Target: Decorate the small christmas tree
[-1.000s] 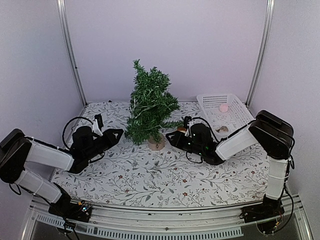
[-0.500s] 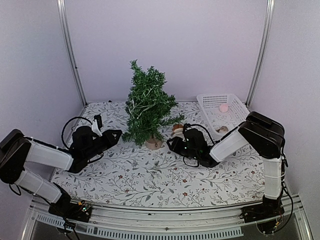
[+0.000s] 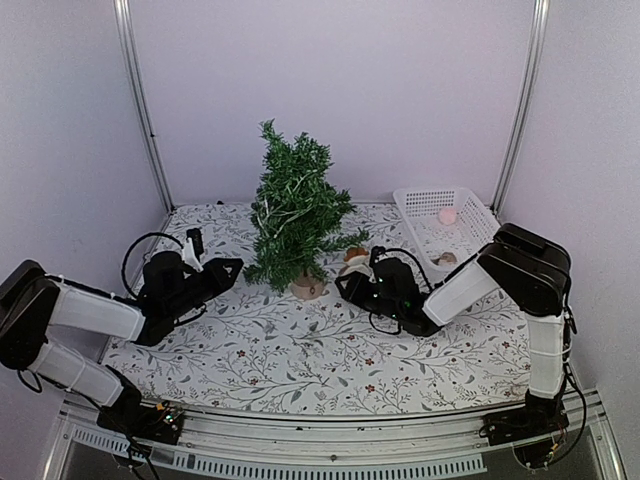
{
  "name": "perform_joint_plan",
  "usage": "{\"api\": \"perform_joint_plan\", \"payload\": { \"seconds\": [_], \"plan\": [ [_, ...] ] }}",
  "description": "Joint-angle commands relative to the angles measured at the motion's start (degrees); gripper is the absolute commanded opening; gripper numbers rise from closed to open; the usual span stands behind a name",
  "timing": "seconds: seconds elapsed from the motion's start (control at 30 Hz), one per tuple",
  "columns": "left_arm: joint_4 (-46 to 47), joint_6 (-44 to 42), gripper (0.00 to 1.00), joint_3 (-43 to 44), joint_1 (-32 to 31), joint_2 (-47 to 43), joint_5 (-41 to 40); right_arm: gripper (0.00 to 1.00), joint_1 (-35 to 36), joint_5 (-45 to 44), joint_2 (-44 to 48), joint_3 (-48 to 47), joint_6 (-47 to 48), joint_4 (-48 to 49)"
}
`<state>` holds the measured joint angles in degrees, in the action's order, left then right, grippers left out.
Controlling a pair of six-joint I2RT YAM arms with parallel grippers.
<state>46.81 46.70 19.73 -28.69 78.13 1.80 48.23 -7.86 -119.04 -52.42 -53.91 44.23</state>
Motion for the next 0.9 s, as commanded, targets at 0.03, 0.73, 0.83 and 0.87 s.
{"api": "perform_joint_plan", "payload": {
  "seconds": [0.03, 0.73, 0.83, 0.87],
  "plan": [
    [0.39, 0.04, 0.22, -1.36, 0.6, -1.23, -1.1, 0.43, 2.07, 0.41, 0.33, -1.35, -5.18, 3.68],
    [-2.37, -0.26, 0.22, -3.14, 0.65, -5.1, -1.63, 0.44, 4.16, -5.01, -9.11, -12.89, -20.15, -9.94],
    [-2.34, -0.72, 0.22, -2.73, 0.64, -4.22, -1.65, 0.34, 3.11, -5.04, -9.61, -12.82, -19.13, -9.75],
    [-2.29, -0.84, 0.22, -2.61, 0.65, -3.85, -1.63, 0.31, 2.63, -4.68, -9.83, -12.84, -18.86, -9.48]
  ]
}}
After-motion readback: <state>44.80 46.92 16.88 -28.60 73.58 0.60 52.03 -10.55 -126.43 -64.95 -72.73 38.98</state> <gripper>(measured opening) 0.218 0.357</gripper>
